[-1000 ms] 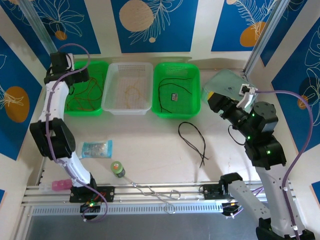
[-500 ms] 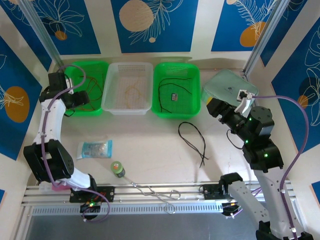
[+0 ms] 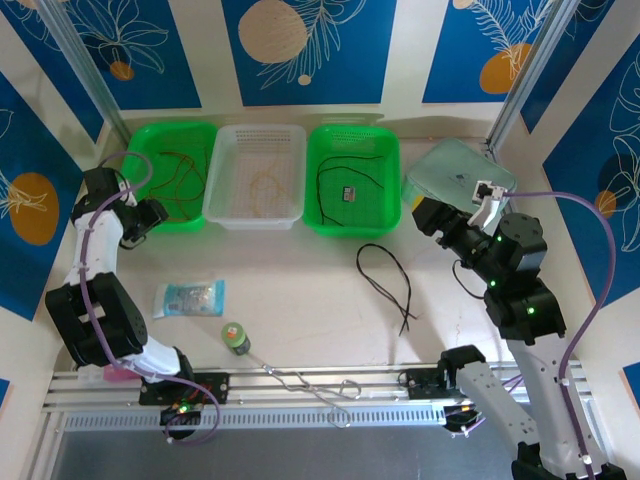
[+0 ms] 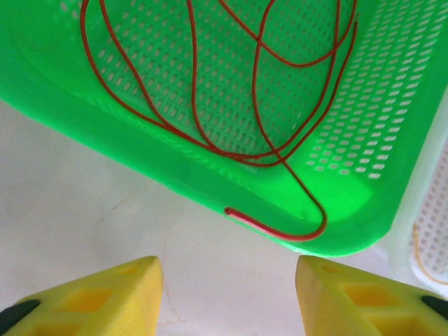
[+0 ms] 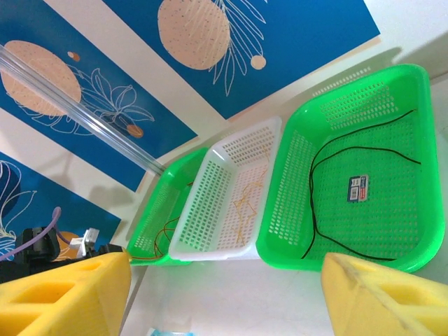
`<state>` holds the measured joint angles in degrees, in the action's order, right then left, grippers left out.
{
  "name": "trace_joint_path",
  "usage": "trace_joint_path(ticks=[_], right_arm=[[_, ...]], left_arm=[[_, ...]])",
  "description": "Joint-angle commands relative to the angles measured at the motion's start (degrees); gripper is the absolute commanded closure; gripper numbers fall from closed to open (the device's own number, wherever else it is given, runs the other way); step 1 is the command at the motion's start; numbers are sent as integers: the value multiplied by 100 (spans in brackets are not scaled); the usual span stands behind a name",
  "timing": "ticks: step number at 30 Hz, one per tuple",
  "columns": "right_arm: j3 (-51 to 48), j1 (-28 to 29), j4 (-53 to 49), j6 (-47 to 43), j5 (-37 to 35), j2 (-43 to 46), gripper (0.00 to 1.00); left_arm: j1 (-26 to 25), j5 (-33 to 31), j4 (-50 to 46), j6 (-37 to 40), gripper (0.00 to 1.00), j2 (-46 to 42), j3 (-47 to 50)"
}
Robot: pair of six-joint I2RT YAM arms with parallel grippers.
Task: Untangle the cables
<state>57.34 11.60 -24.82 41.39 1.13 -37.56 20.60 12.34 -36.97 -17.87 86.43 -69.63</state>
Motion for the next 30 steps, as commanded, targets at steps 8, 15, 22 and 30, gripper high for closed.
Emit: trace_joint_path(ticks=[8,15,22,30], right_arm=[[12,-17,166,-126,-16,-5,28],[40,-30,153,-179,-60,-36,28],[84,-27,179,-192,-33,-101,28],[128,-26,127,-188,-51,-124,28]], left_arm=[[93,518,598,-485,57,371,56],[93,662,795,-608,80,474,120],[92,663,966,-687,100,619,42],[32,608,807,-388,100,1498,-763]])
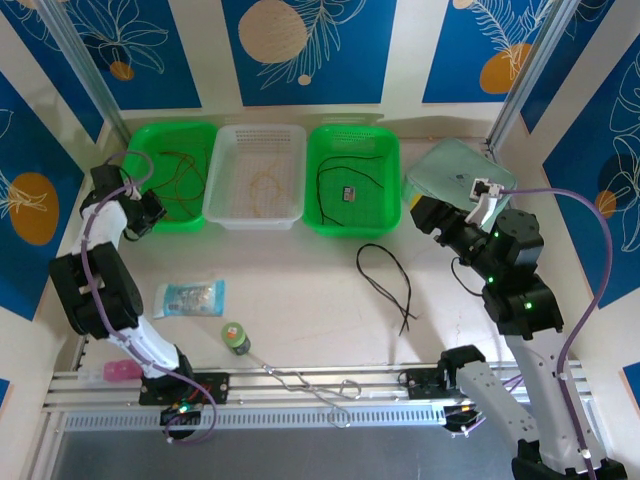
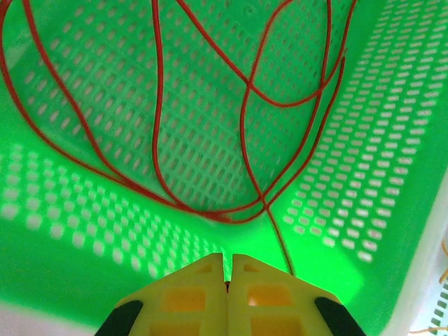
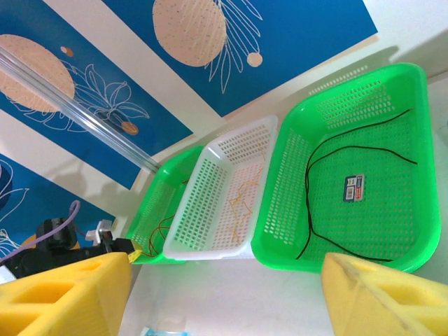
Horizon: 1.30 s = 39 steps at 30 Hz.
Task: Untangle the cables
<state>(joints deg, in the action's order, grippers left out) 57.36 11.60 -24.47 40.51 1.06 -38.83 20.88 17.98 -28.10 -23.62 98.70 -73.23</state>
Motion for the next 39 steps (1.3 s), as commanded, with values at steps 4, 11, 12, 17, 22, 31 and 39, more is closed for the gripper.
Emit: trace_joint_path(ticks=[4,11,12,17,22,31,39], right_arm=[[212,-31,56,-97,-62,-46,28],[327,-19,39,-96,-81,-173,28],[352,-11,39,-87,-80,-195,28],[442,-2,30,-80,-70,-265,28],[398,25,24,-10,-62,-188,28],[558,54,-896,296,-484,-22,28],[457,212,-2638,738,-856,-748,30]], left_arm=[[-58,-168,-265,466,100,755,-868],[-155,-466,-741,903,100,1559,-1689],[-164,-487,-851,957,100,1678,-1827],[-180,-640,-1089,1132,100,1850,-2092],[-180,-691,-1004,1150,77,1676,-2036],[-278,-1370,-704,1237,28,450,-1920],[-501,-1265,-722,1448,27,-694,-1911]])
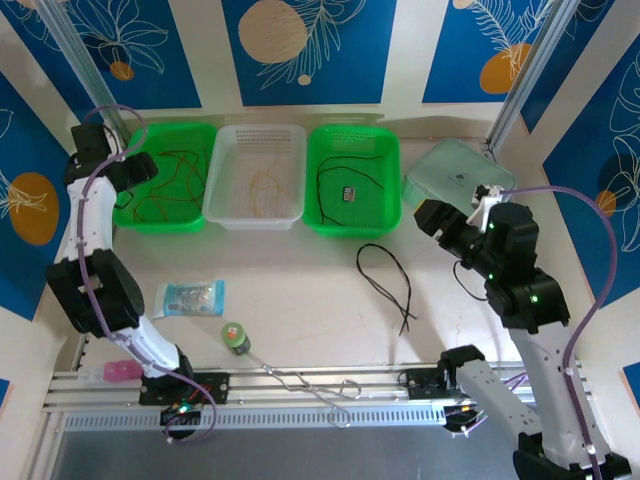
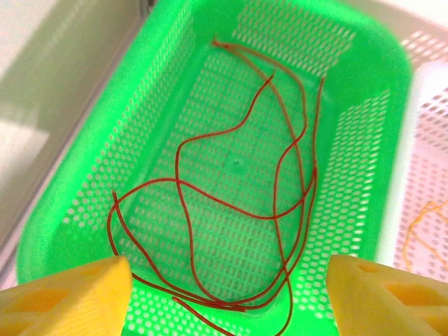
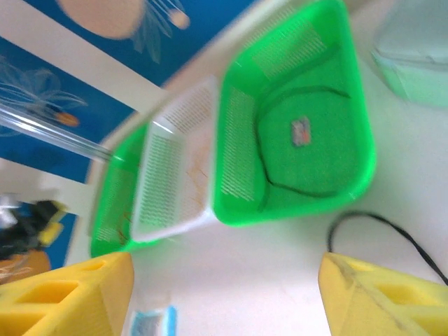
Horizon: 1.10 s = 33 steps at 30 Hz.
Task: Untangle the cables
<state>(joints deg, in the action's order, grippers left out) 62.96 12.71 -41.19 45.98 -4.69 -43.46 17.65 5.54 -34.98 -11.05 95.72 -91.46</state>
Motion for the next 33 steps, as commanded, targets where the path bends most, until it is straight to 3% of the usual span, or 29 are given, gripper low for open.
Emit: trace_joint_path(ticks=[1,5,9,14,18,24,29,33], right_arm=[[-189,152,-1112,236,-366,-387,29],[-809,500,-1427,534,-641,-824,29],[-1453,1049,-1128,547,-804,-1188,40],[-1757,1566,-738,-18,-807,-1745,42],[-1880,1638,-312,-620,-602,-2254,44],[-1637,1682,-153,-1519,-497,-3188,55],[-1362,1776,-73,-2104,-627,-3926,65],[-1054,1913,-207,-2364,-1133,-4415,69]], left_arm=[[-264,-18,-36,207,27,-567,-46],[-1083,-32,-24,299,27,-1451,540],[-2372,-282,148,272,27,-2321,1554],[-3890,-555,484,-128,30,-2919,2694],[-4876,-782,729,-606,30,-2935,3362],[-5583,-978,914,-995,31,-2763,3732],[-5741,-1046,913,-1113,31,-2717,3711],[-5764,-1051,915,-1223,31,-2763,3740]])
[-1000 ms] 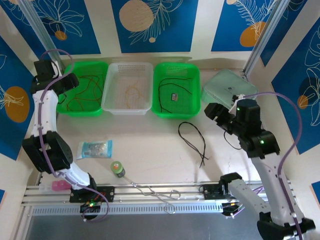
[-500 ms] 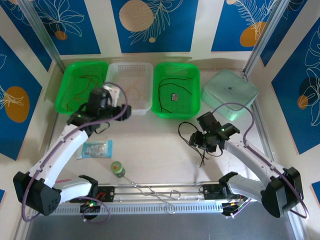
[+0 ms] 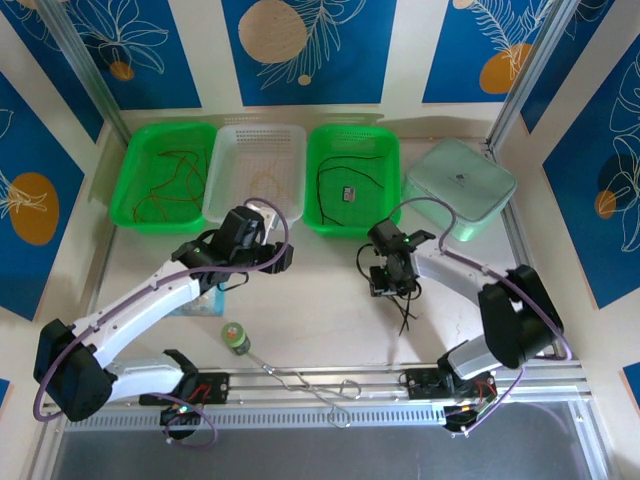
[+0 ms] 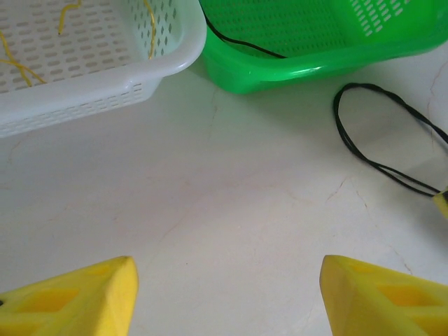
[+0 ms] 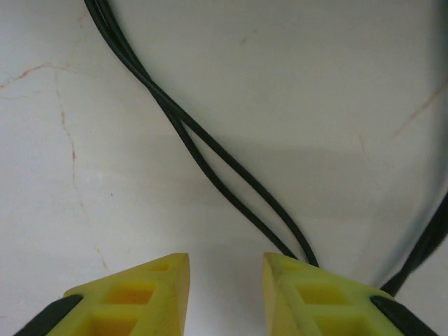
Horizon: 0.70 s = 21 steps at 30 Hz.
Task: Untangle the cables
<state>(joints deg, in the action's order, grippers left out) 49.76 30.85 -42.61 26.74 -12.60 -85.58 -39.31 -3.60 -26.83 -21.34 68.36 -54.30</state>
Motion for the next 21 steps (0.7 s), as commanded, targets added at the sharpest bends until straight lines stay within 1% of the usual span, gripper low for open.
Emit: trace_joint_path(ticks=[1,5,11,16,19,21], right_arm=[[311,122,-86,-465,-420,-251,70],[385,102,32,-452,-430,-387,71],[514,65,-93,-317,-304,-624,72],[652,26,-198,-145,-171,-896,71],[687,35,-257,49,-133,-1065,71],[652,19,-267,330,-26,-1175,71]], left_arm=[[-76,-146,97,-195,32,-40,25],[-94,-223,-52,-143,32,-82,6],[-94,-280,-191,-94,32,-228,34],[-93,-264,-209,-72,32,-188,35],[-94,-256,-217,-89,32,-191,25],[-90,-264,-218,-89,32,-226,33]])
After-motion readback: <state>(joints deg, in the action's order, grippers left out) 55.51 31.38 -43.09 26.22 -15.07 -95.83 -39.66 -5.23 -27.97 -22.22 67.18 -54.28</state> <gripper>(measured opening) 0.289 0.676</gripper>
